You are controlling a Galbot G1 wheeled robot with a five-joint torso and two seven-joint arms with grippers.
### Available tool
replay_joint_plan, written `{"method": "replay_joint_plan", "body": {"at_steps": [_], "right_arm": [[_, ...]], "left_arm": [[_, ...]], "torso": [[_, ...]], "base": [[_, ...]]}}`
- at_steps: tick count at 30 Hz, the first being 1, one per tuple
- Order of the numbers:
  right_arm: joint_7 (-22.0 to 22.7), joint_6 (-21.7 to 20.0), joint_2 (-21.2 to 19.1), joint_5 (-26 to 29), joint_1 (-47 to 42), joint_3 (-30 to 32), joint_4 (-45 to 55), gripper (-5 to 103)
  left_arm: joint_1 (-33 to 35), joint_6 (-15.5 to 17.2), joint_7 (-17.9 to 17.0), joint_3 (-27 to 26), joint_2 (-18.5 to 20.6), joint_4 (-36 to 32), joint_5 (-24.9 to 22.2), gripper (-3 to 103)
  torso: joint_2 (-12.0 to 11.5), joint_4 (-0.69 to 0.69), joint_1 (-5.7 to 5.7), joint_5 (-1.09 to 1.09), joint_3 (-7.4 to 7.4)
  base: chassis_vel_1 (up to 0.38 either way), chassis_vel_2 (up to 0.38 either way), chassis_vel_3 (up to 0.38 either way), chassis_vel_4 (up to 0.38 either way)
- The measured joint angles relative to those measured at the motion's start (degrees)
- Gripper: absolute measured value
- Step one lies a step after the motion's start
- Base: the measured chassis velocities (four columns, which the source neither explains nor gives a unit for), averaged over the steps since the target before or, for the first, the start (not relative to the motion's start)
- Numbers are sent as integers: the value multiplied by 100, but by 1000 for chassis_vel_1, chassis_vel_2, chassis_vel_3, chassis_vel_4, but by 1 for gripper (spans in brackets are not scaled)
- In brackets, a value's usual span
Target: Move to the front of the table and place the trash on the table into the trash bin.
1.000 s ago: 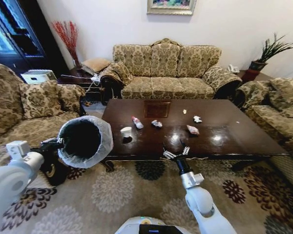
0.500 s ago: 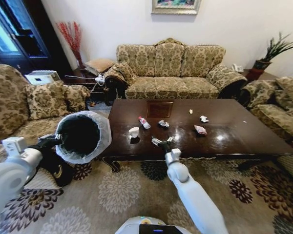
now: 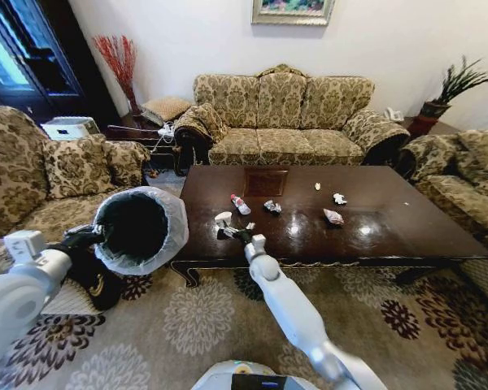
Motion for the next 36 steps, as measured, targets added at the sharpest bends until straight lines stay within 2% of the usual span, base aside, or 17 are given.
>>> {"method": "replay_joint_plan", "body": {"at_steps": [3, 11, 15, 16, 19, 20, 22, 28, 36], "right_arm": [[342, -221, 128, 14, 92, 31, -187, 100], [422, -353, 132, 92, -169, 138, -104, 100], [111, -112, 124, 243, -94, 320, -543, 100], [111, -112, 124, 243, -94, 320, -543, 100], [-55, 81, 119, 152, 50, 481, -994, 100], [-55, 81, 119, 152, 50, 481, -994, 100], [-162, 217, 116, 107, 172, 555, -1310, 100], [-356, 359, 112, 76, 322, 628, -1580, 100], [-578, 455, 107, 75, 106, 462, -981, 100]], "left_arm": [[-5, 0, -4, -22, 39, 17, -23, 1], [63, 53, -22, -101, 204, 133, -248, 1], [145, 479, -414, -187, 708, 274, -1116, 1], [145, 479, -414, -187, 708, 274, -1116, 1], [180, 566, -583, -262, 1186, 486, -1436, 1], [180, 566, -583, -262, 1186, 486, -1436, 1], [119, 592, -688, -242, 1431, 596, -1631, 1], [-114, 595, -813, -17, 1639, 629, -1769, 1], [-275, 595, -833, 70, 1620, 624, -1785, 1]], "torso": [[0, 1, -2, -1, -1], [1, 0, -2, 0, -1], [1, 0, -2, 0, -1], [1, 0, -2, 0, -1], [1, -1, -2, 1, -1], [1, -1, -2, 1, -1], [1, -1, -1, 1, 0], [0, -2, -1, 1, 0], [0, 0, -1, 0, 0]], "base": [[0, 0, 0, 0], [0, 0, 0, 0], [0, 0, 0, 0], [0, 0, 0, 0], [0, 0, 0, 0], [0, 0, 0, 0], [0, 0, 0, 0], [0, 0, 0, 0], [0, 0, 0, 0]]}}
